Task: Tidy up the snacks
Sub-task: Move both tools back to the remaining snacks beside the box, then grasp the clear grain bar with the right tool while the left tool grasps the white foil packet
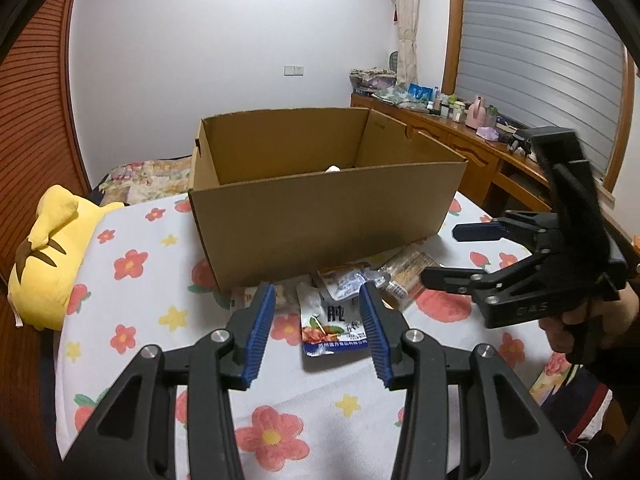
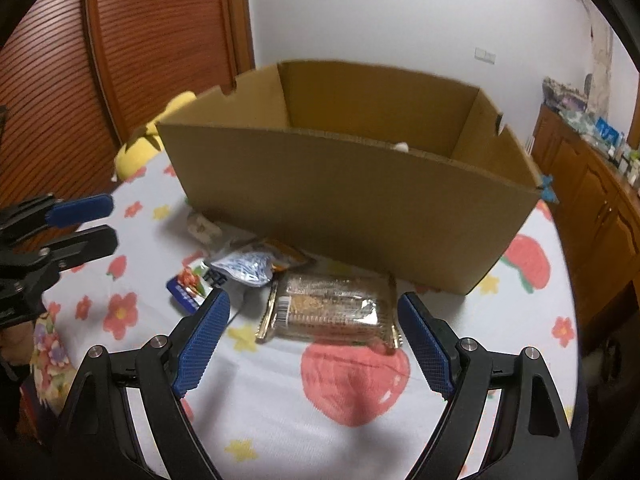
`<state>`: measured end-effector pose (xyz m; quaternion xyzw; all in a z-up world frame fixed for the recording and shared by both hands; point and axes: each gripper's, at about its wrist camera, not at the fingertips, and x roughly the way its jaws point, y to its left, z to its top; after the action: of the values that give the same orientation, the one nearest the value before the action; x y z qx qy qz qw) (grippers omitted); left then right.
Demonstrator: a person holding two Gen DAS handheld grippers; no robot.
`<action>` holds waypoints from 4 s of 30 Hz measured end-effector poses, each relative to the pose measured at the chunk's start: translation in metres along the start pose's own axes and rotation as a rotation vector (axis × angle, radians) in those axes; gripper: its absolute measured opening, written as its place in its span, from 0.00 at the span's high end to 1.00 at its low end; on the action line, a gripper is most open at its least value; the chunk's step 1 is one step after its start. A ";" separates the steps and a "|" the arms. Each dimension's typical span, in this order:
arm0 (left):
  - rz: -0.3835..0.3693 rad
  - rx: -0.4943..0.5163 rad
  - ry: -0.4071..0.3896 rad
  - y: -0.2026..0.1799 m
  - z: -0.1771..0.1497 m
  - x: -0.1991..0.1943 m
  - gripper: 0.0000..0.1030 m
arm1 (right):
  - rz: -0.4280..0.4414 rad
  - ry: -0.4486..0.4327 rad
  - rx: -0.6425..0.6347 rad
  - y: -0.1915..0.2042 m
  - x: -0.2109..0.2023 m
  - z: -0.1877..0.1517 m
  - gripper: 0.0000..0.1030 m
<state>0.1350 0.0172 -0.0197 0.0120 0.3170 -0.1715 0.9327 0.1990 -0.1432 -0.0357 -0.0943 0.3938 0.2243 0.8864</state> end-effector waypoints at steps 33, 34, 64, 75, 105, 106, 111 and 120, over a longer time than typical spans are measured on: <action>-0.021 0.005 0.057 -0.008 -0.005 0.026 0.58 | 0.000 0.082 0.063 -0.028 0.046 -0.015 0.22; -0.023 0.005 0.060 -0.009 -0.004 0.028 0.58 | -0.001 0.079 0.063 -0.029 0.043 -0.017 0.23; 0.038 0.080 0.211 -0.043 0.027 0.125 0.51 | 0.020 0.011 0.066 -0.041 -0.002 -0.070 0.24; 0.036 0.111 0.245 -0.049 0.011 0.124 0.49 | -0.022 0.013 0.046 -0.041 0.002 -0.070 0.24; 0.024 0.046 0.300 -0.028 -0.003 0.122 0.47 | -0.036 0.006 0.037 -0.035 -0.003 -0.073 0.24; 0.027 0.047 0.299 -0.027 -0.003 0.121 0.51 | -0.037 0.006 0.036 -0.035 -0.003 -0.073 0.24; 0.022 0.019 0.278 -0.015 -0.003 0.114 0.78 | -0.037 0.006 0.036 -0.035 -0.003 -0.073 0.24; 0.008 0.029 0.205 -0.019 -0.003 0.090 0.84 | -0.038 0.006 0.035 -0.035 -0.003 -0.073 0.24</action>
<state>0.1935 -0.0287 -0.0741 0.0444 0.4084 -0.1702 0.8957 0.1660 -0.2003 -0.0834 -0.0870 0.3985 0.2003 0.8908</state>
